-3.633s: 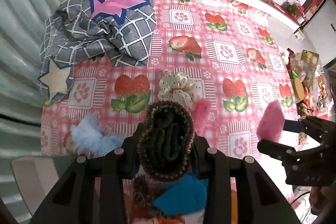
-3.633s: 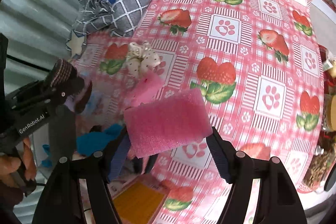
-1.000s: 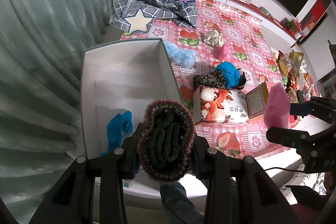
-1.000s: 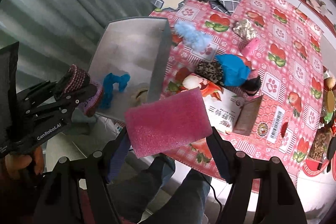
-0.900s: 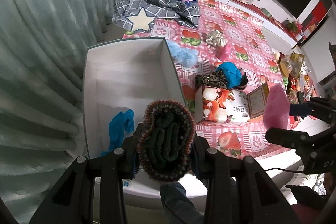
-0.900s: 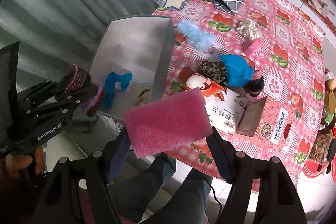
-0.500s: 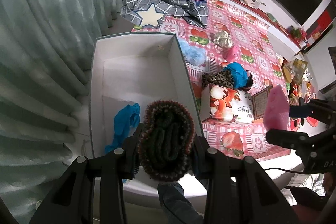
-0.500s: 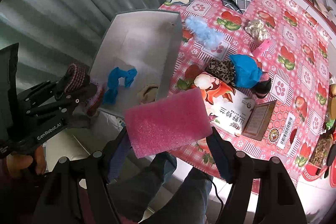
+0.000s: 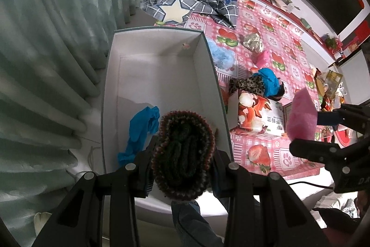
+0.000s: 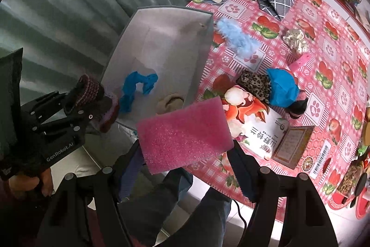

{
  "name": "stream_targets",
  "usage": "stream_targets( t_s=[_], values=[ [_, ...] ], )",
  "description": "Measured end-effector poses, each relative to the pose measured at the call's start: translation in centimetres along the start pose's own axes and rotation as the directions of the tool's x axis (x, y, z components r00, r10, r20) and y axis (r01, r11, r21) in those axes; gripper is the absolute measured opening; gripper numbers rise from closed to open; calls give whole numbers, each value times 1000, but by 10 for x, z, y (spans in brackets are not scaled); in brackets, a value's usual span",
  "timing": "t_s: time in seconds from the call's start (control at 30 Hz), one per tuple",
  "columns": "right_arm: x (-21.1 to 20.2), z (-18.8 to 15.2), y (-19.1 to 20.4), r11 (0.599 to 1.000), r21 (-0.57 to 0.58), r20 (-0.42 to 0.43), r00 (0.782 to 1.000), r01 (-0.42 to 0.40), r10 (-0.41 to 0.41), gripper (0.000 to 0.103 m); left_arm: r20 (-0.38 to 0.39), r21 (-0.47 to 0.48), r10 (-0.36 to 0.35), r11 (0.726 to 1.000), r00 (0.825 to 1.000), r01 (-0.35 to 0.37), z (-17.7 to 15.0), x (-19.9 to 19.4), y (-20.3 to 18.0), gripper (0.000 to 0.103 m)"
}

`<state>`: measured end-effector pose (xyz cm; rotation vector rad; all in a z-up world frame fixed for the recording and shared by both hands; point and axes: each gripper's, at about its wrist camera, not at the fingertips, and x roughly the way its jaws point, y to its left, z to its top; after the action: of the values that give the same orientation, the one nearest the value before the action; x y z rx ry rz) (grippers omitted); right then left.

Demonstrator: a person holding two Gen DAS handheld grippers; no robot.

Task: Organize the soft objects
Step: 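Carry the brown knit pad and pink sponge over the white box with both tools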

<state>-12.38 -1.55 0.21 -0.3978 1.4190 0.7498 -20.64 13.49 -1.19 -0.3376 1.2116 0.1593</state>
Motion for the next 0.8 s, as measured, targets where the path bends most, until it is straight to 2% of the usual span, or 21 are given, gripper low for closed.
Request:
stream_targets(
  t_s=[0.8],
  values=[
    [18,27,1,1000,-20,-24,1000,-20,20,73,-9,-38,22,999,1000,-22,14,9,14,41]
  ],
)
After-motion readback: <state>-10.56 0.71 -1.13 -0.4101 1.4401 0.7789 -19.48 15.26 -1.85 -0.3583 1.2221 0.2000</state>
